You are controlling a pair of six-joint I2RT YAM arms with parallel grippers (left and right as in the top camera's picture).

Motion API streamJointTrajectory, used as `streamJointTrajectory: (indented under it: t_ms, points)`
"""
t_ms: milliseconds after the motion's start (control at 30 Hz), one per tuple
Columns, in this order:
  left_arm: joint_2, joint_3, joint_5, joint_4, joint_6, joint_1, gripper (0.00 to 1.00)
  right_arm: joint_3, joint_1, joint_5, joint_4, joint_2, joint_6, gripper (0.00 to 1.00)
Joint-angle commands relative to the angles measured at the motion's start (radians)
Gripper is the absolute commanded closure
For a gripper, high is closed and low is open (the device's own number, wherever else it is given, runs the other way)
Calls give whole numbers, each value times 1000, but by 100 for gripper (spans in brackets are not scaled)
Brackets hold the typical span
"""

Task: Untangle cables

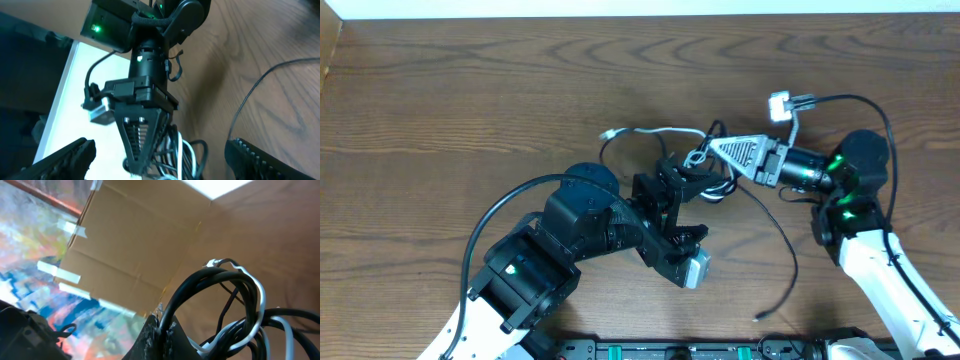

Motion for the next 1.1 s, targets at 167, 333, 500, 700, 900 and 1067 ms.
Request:
streamJointTrajectory:
  t_ms: [167, 333, 500, 700, 900, 1067]
  points:
    - [-4, 0, -107, 7, -238, 3, 13, 13, -78, -18, 68, 0, -204, 99]
    - [-4, 0, -272, 59, -502, 3, 13, 13, -82, -99, 214, 0, -356, 98]
    - [-4, 0, -555, 148, -827, 3, 13, 13, -82, -202, 316, 0, -562, 97]
    - [-4, 0, -871, 179, -1151, 3, 13, 13, -82, -233, 333, 0, -645, 99]
    - [-3, 0, -942, 179, -1357, 3, 13, 13, -82, -278, 374, 0, -679, 99]
    - [-3, 0, -902, 167, -1379, 3, 12, 13, -82, -277, 406, 0, -679, 99]
